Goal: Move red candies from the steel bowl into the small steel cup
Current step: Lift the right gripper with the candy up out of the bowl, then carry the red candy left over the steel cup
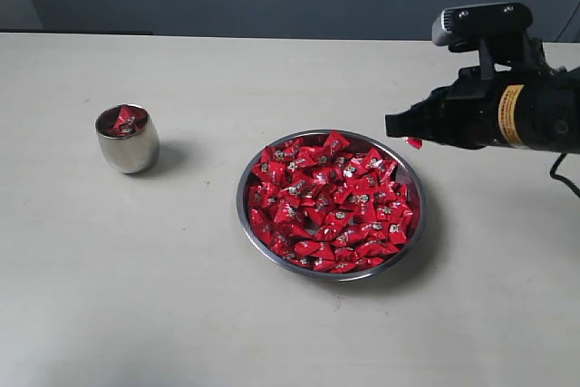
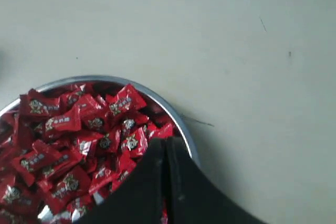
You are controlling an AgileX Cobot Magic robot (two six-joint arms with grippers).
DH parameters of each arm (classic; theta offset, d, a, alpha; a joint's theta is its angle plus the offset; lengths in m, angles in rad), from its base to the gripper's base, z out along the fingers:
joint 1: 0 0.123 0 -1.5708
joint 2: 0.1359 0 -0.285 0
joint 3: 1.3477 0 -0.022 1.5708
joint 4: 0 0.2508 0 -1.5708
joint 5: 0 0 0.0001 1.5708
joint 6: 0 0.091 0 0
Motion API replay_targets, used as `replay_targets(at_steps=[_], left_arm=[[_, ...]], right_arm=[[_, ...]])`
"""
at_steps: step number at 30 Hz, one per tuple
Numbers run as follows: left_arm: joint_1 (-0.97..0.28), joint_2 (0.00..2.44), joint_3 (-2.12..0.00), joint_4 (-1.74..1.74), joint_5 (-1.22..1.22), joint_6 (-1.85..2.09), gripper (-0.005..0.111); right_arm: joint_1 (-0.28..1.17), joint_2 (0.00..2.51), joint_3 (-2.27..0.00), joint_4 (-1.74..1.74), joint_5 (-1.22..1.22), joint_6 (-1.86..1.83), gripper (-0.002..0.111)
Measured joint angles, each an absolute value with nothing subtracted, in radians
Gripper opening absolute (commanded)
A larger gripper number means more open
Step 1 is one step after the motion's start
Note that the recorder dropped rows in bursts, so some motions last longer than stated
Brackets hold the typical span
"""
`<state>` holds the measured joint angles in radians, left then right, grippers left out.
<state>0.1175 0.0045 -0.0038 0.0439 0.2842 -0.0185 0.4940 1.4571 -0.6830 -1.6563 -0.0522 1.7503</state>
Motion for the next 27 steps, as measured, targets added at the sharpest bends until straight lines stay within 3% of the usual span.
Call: replay_targets(at_steps=[15, 21, 27], left_arm=[[0.118, 0.004, -0.004, 0.044, 0.284, -0.018, 0.000], [0.118, 0.004, -0.004, 0.044, 0.284, -0.018, 0.000], [0.118, 0.004, -0.004, 0.044, 0.284, -0.018, 0.000]], right_arm=[[0.494, 1.369, -0.592, -1.639, 0.029, 1.748, -0.001], [0.494, 1.479, -0.695, -1.664, 0.018, 1.748, -0.001], [0.494, 1.654, -0.876, -1.666, -0.162, 1.704, -0.001]])
